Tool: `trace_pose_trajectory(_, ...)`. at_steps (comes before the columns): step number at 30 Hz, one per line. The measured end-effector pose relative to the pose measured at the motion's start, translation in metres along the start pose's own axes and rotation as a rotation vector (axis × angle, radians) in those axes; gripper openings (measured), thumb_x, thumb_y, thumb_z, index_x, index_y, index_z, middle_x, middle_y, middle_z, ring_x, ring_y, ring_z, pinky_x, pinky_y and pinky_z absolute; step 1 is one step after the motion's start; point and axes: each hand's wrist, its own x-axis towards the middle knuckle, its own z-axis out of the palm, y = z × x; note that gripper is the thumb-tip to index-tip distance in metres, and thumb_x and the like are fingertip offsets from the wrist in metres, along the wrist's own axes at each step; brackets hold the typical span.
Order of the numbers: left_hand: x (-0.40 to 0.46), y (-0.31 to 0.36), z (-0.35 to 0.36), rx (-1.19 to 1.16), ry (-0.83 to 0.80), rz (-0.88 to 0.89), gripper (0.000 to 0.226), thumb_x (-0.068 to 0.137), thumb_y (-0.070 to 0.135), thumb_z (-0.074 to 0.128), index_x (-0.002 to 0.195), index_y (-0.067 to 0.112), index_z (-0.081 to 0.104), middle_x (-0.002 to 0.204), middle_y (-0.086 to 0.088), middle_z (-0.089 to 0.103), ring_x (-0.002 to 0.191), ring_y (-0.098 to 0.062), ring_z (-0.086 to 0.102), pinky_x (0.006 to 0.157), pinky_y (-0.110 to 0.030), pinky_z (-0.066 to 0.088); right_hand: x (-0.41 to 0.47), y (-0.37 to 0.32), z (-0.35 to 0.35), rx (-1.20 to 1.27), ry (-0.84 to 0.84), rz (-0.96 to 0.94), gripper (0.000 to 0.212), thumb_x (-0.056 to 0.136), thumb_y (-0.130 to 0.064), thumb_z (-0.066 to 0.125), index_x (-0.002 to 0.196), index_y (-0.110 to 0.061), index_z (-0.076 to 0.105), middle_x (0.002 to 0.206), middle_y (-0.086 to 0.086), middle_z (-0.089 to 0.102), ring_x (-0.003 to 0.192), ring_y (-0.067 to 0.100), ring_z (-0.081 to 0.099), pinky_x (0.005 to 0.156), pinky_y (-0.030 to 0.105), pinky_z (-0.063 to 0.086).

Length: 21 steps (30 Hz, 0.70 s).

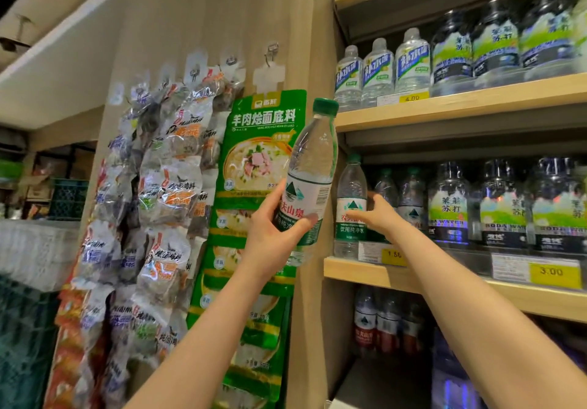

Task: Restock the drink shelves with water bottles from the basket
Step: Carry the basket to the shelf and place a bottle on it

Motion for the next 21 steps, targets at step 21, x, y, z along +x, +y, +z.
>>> trace_pose_trajectory(21, 0.049, -0.045, 0.099, 0.078, -0.061, -0.049, 0.072, 0.085, 0.032, 0.064, 0.145, 0.024, 0.026, 0.141, -0.005, 0.041, 0.129, -0.017, 0.041, 0.105, -0.031, 0.036, -0.08, -0.061, -0.066, 0.086, 0.253, -0.478, 0.056, 0.064, -0.02, 0.083, 0.108, -0.025, 0.05, 0.107, -0.003, 0.064, 0.1, 0.013, 0.061, 0.083, 0.029, 0.051)
